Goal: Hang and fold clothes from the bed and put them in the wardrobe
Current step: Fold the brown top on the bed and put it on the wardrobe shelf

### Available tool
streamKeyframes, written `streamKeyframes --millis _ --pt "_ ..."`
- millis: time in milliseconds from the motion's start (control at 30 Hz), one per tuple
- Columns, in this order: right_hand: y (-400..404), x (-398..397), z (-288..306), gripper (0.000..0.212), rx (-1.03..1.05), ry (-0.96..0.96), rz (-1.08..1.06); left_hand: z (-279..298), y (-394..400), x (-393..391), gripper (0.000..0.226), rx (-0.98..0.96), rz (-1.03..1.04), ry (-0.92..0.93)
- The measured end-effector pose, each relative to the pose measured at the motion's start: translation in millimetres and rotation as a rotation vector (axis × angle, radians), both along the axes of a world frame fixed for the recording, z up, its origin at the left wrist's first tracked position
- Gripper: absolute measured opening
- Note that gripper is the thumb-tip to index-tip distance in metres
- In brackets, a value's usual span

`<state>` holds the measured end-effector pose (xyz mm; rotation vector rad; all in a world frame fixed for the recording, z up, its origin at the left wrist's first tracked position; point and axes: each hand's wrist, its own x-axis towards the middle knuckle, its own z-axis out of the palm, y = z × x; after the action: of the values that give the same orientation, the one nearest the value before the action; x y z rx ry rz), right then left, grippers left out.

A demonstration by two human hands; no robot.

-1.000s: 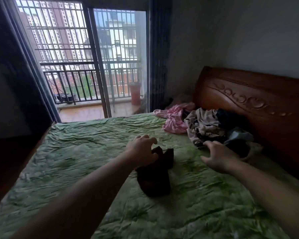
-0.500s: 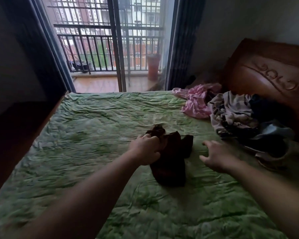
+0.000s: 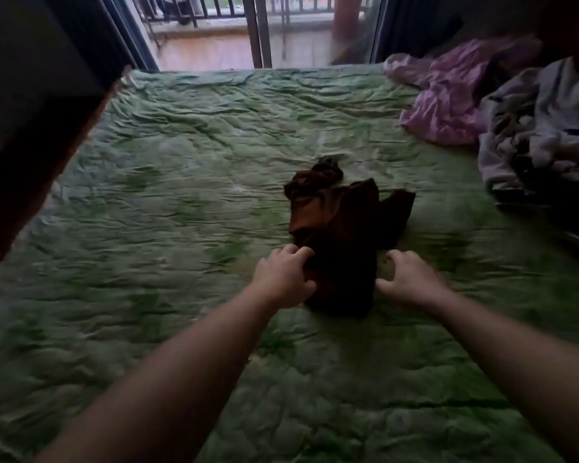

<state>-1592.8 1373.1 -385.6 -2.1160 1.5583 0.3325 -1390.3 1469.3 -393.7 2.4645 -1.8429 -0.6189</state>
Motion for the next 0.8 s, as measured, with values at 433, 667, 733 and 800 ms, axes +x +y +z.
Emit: streamKeyframes --millis 433,667,733,800 --pt "-18 37 -155 0.096 0.297 -0.133 -0.278 -149 -32 8 0.087 0.321 0.056 0.191" --pt "-20 52 -183 0.071 0.275 -0.291 -0.518 -180 -45 2 0.094 0.172 0.465 0.605" --pt "-21 56 -180 0.051 0.286 -0.345 -0.525 -183 -52 1 0.083 0.144 0.653 0.776" --pt "-18 59 -174 0.043 0.317 -0.396 -0.512 -176 -59 -1 0.07 0.142 0.761 0.906"
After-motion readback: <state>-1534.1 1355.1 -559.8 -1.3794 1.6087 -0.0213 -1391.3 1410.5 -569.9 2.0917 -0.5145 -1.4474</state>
